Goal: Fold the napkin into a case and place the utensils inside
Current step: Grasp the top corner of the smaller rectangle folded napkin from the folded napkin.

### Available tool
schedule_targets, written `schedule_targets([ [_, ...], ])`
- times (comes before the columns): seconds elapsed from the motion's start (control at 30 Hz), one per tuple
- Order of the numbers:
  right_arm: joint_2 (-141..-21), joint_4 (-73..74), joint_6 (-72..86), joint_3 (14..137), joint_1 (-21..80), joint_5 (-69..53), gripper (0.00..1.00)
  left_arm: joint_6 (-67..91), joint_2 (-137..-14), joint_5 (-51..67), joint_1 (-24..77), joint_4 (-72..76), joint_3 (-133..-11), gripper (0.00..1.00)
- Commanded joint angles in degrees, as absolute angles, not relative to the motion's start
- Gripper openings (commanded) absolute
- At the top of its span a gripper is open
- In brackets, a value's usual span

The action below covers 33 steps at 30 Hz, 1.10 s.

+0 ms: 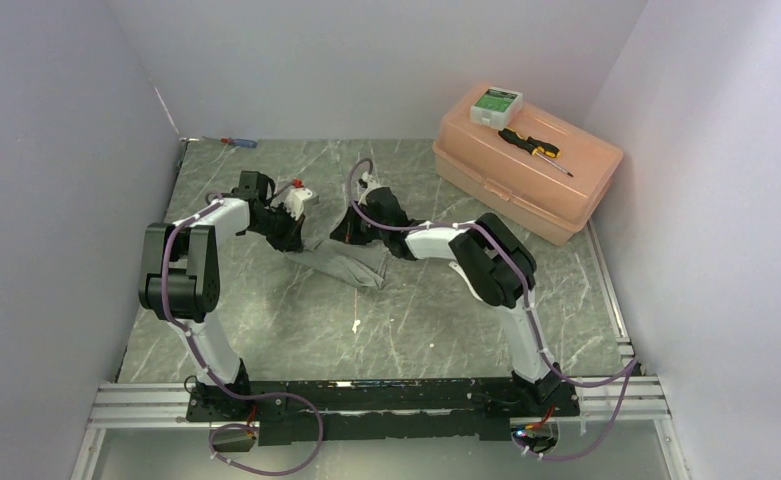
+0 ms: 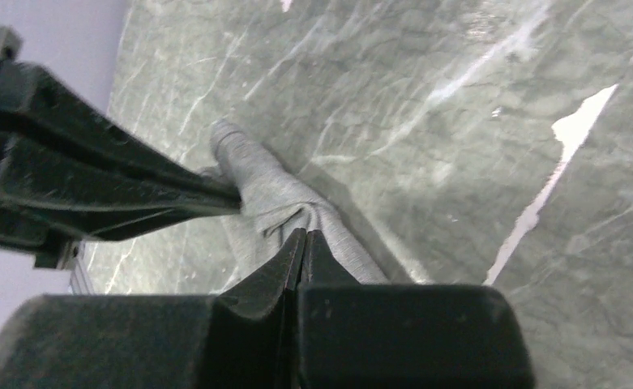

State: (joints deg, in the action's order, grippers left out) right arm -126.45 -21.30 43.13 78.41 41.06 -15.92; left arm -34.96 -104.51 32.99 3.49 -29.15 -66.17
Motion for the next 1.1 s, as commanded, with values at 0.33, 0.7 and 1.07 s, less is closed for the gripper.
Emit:
schedule_targets([
  [0.33,-127.97,-22.03,48.69,84.98,44.78,-17.58,0.00,-25.31,-105.39,34.39,3.52,-31.81,-70.08,0.03],
  [0.7,-129.88,-18.92,48.35,84.54,45.18,-14.16,0.00,-24.58,-104.86,34.59,3.21,-32.52,-70.40,0.03],
  [1.07,-132.45,-18.12,46.88,86.60,46.06,-12.60,0.00,-23.11,-103.46,35.00,2.95,-32.00,-70.14,0.03],
])
